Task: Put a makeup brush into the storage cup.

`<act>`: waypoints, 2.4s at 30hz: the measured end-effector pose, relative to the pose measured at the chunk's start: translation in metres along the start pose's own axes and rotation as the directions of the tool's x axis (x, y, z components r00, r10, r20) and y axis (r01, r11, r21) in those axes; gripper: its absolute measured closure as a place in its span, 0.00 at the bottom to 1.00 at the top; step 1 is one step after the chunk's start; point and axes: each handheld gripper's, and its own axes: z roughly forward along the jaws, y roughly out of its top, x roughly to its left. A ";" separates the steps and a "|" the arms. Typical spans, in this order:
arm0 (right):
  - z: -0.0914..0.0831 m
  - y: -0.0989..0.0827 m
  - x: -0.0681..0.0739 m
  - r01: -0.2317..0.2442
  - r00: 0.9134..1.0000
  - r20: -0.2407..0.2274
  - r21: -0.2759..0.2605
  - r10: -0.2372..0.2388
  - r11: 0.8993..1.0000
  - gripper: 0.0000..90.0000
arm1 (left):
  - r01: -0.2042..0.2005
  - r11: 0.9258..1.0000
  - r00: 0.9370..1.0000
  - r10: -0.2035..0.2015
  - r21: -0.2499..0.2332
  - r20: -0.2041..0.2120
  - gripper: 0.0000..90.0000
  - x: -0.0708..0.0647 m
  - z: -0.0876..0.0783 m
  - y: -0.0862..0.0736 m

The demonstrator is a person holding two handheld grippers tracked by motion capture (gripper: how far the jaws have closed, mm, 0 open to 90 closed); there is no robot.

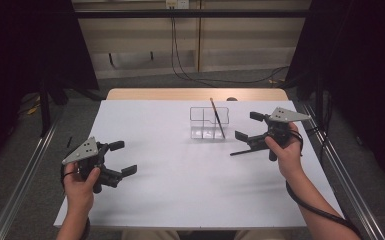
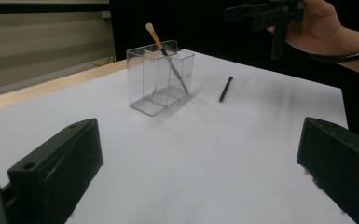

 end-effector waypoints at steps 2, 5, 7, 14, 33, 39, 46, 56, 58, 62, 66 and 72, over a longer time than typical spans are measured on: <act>-0.002 -0.001 0.001 -0.002 1.000 0.000 0.003 0.002 1.000 0.02 | 0.000 1.000 1.000 0.000 0.000 0.000 0.00 0.000 0.000 0.000; -0.005 -0.003 0.002 0.000 1.000 -0.002 0.007 0.001 1.000 0.02 | 0.003 1.000 1.000 -0.003 -0.006 0.001 0.00 0.001 0.000 0.000; -0.007 -0.004 0.002 -0.002 1.000 -0.001 0.008 0.002 1.000 0.02 | -0.003 1.000 1.000 0.003 0.000 -0.002 0.00 0.001 0.001 0.001; -0.012 -0.007 0.004 -0.003 1.000 -0.007 0.007 0.003 1.000 0.02 | -0.006 1.000 1.000 0.006 0.000 0.002 0.00 0.000 0.001 0.001; -0.037 -0.020 0.006 -0.030 1.000 0.010 0.012 0.030 0.999 0.02 | -0.012 1.000 1.000 0.012 0.000 0.004 0.00 -0.002 0.004 0.003; -0.044 -0.025 0.005 -0.042 0.999 0.018 0.010 0.042 0.999 0.02 | -0.011 1.000 1.000 0.011 -0.005 0.005 0.00 -0.003 0.003 0.003; -0.052 -0.031 0.005 -0.048 0.999 0.025 0.019 0.048 0.999 0.02 | -0.019 1.000 1.000 0.019 -0.002 -0.002 0.00 -0.002 0.002 0.004; -0.069 -0.035 0.010 -0.042 0.998 0.039 0.026 0.041 0.999 0.02 | -0.022 1.000 1.000 0.022 -0.004 -0.001 0.00 -0.003 0.003 0.005; -0.072 -0.037 0.011 -0.041 0.998 0.038 0.029 0.039 0.999 0.02 | -0.025 1.000 1.000 0.025 -0.002 -0.003 0.00 -0.002 0.003 0.005; -0.076 -0.039 0.011 -0.048 0.998 0.041 0.030 0.047 0.998 0.02 | -0.026 1.000 1.000 0.026 -0.007 -0.002 0.00 -0.002 0.003 0.006; -0.079 -0.042 0.011 -0.050 0.998 0.051 0.033 0.049 0.998 0.02 | -0.025 1.000 1.000 0.025 -0.006 -0.001 0.00 -0.002 0.003 0.006; -0.082 -0.045 0.011 -0.058 0.997 0.055 0.031 0.056 0.998 0.02 | -0.029 1.000 1.000 0.029 0.000 -0.001 0.00 -0.002 0.004 0.006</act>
